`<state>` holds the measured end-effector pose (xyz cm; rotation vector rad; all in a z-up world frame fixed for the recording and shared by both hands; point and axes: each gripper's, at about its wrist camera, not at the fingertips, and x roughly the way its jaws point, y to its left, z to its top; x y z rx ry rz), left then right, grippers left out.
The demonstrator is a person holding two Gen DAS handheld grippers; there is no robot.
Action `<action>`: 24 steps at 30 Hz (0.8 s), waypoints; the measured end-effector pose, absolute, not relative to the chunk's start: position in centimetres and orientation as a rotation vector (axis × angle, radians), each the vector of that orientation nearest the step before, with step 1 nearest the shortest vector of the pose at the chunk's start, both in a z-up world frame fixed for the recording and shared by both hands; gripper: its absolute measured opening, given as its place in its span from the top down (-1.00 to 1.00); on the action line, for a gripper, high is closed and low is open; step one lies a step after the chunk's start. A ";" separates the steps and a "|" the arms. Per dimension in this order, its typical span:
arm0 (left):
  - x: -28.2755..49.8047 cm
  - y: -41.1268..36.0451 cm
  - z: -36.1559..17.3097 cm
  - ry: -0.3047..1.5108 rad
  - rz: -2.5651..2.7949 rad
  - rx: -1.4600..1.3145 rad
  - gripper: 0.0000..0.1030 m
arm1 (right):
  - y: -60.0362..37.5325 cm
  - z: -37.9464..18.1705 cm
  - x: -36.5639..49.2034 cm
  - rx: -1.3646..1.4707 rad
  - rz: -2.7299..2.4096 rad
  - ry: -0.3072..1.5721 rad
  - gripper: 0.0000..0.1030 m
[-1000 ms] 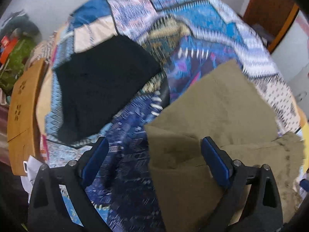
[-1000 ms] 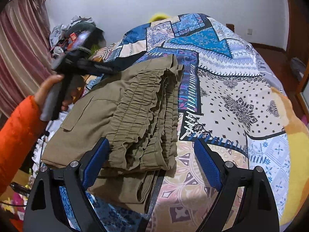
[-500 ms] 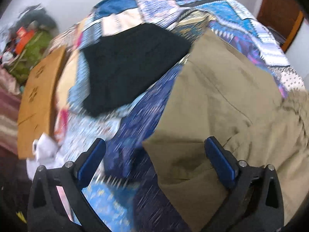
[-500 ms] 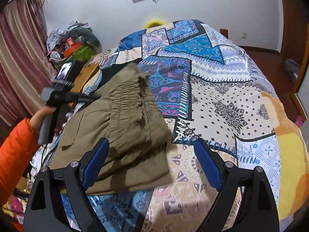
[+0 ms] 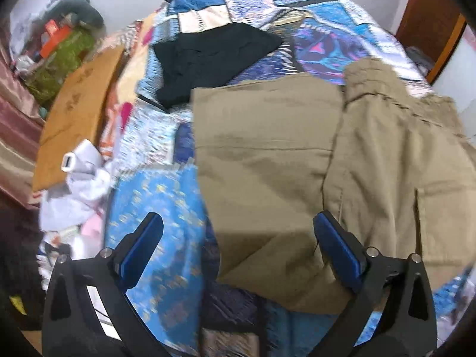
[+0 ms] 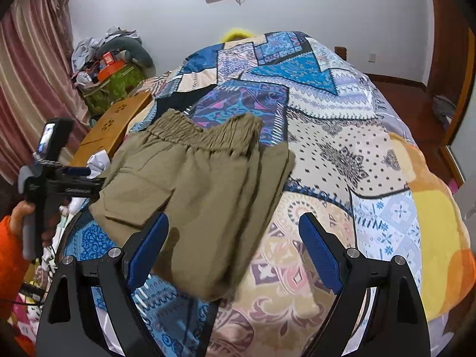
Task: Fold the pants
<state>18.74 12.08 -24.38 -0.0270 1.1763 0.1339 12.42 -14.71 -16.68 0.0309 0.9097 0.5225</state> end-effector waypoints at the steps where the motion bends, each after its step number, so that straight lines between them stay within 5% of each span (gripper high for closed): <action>1: 18.5 11.8 -24.3 1.175 0.112 -0.046 -1.00 | -14.9 -16.9 12.5 0.036 0.515 0.912 -0.69; 12: 15.4 12.0 -24.2 1.084 0.123 -0.005 -1.00 | -17.3 -18.8 12.5 0.147 0.533 0.968 -0.04; 24: 14.5 13.7 -21.6 1.036 0.182 0.057 -0.84 | -16.9 -17.8 12.7 0.062 0.549 0.966 -0.03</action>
